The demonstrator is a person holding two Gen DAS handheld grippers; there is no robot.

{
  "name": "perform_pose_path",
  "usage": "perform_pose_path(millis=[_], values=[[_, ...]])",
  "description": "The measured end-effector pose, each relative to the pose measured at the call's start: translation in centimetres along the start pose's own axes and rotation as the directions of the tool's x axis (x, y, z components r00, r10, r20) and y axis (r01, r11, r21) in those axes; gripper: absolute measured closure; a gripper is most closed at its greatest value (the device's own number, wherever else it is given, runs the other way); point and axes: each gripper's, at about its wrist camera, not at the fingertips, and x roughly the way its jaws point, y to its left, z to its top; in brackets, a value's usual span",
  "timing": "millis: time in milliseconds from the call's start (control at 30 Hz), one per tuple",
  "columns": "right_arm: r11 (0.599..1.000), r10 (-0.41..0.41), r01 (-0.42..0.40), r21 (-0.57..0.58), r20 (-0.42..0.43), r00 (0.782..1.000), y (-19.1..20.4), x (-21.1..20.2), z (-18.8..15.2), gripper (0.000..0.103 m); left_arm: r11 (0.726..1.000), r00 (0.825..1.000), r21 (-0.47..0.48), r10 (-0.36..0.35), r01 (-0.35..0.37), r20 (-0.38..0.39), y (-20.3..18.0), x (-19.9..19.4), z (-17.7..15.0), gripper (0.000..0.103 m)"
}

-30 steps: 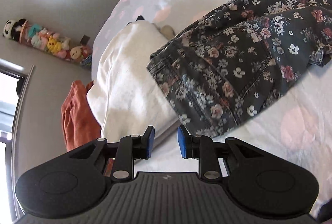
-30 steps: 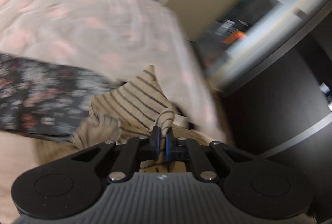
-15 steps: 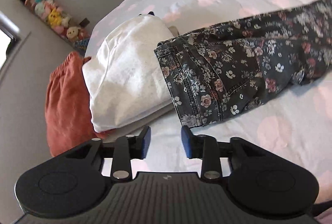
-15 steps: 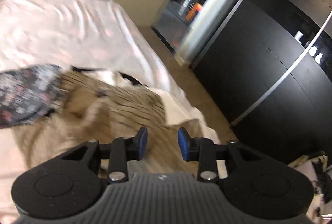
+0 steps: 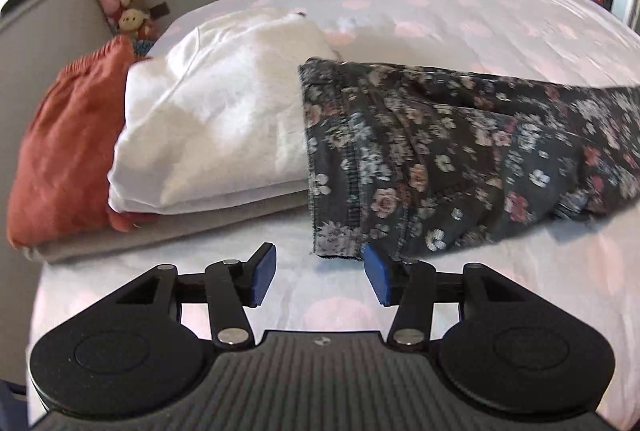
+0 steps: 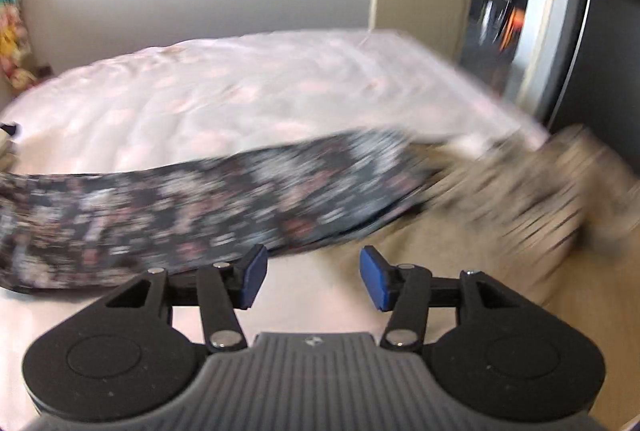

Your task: Fold clothes

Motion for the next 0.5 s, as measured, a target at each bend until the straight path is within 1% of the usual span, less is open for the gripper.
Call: perform_pose_path(millis=[100, 267, 333, 400, 500], values=[[0.997, 0.05, -0.046, 0.063, -0.057, 0.997, 2.8, 2.2, -2.2, 0.047, 0.998, 0.999, -0.042, -0.038, 0.038, 0.015, 0.8, 1.5, -0.4, 0.055], [0.992, 0.062, -0.048, 0.113, -0.125, 0.99, 5.3, 3.8, -6.1, 0.047, 0.991, 0.995, -0.096, -0.091, 0.094, 0.045, 1.8, 4.1, -1.0, 0.053], [0.993, 0.054, -0.037, 0.11, -0.155, 0.986, 5.6, 4.2, -6.4, 0.047, 0.988, 0.993, -0.106, -0.104, 0.11, 0.058, 2.0, 5.2, -1.1, 0.052], [0.995, 0.048, -0.033, 0.097, -0.155, 0.987, 6.1, 4.5, -6.4, 0.047, 0.985, 0.99, -0.116, -0.118, 0.126, 0.072, 2.2, 6.4, -1.1, 0.052], [0.997, 0.051, -0.038, 0.07, -0.183, 0.982, 6.7, 5.4, -6.6, 0.047, 0.978, 0.986, -0.145, -0.139, 0.151, 0.092, 2.6, 7.9, -1.0, 0.052]])
